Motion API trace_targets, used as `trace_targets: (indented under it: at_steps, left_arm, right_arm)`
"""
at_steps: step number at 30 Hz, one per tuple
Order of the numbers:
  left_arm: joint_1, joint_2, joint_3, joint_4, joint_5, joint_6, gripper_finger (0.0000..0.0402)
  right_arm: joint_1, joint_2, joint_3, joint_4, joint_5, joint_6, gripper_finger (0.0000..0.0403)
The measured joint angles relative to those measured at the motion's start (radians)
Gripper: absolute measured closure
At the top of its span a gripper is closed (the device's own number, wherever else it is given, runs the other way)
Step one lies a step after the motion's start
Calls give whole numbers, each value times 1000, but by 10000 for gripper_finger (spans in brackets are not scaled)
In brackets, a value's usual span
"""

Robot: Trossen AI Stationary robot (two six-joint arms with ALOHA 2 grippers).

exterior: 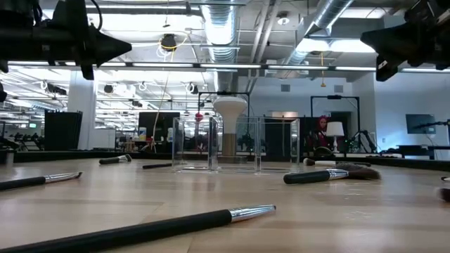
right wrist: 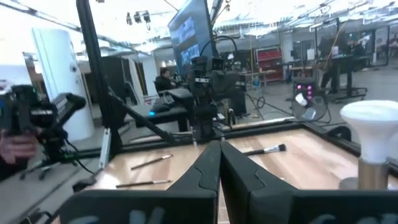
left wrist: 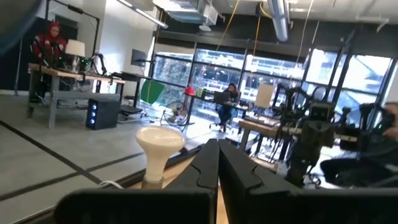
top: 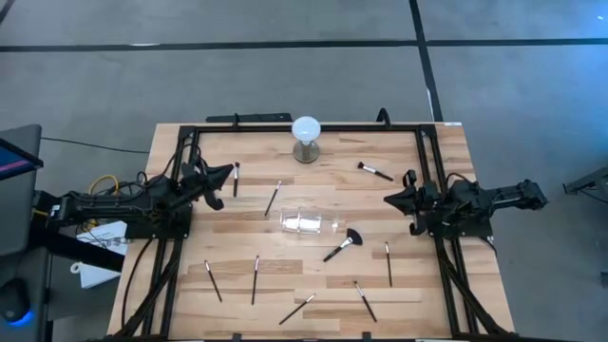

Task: Put items in baskets/containers
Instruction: Put the black blush brush into the transparent organizer

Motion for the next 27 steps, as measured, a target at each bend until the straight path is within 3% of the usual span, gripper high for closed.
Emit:
trace_targets:
  at_steps: [6, 10, 13, 19, 21, 23, 25, 27]
  left_arm:
    - [0, -2, 0, 63, 0, -114, 396]
    - [0, 0, 0, 183, -34, -114, 396]
    - [0, -1, 0, 293, -50, -115, 396]
    - [0, 35, 0, 302, -34, -115, 396]
    - [1, 60, 0, 315, 28, -88, 395]
    - [1, 85, 0, 327, 169, -54, 392]
    - [0, 114, 8, 332, 279, -51, 386]
    - [-4, 146, 28, 337, 323, -71, 377]
  right_arm:
    - [-6, 2, 8, 55, 135, 14, 403]
    - [-42, 63, 102, -132, 198, 28, 397]
    - [-84, 177, 191, -263, 246, 75, 378]
    - [-219, 500, 379, -425, 272, 77, 337]
    - [-288, 615, 437, -495, 272, 51, 332]
    - [-364, 730, 493, -553, 247, 19, 330]
    - [-449, 835, 532, -601, 178, -19, 330]
    - [-525, 929, 563, -608, 89, -54, 330]
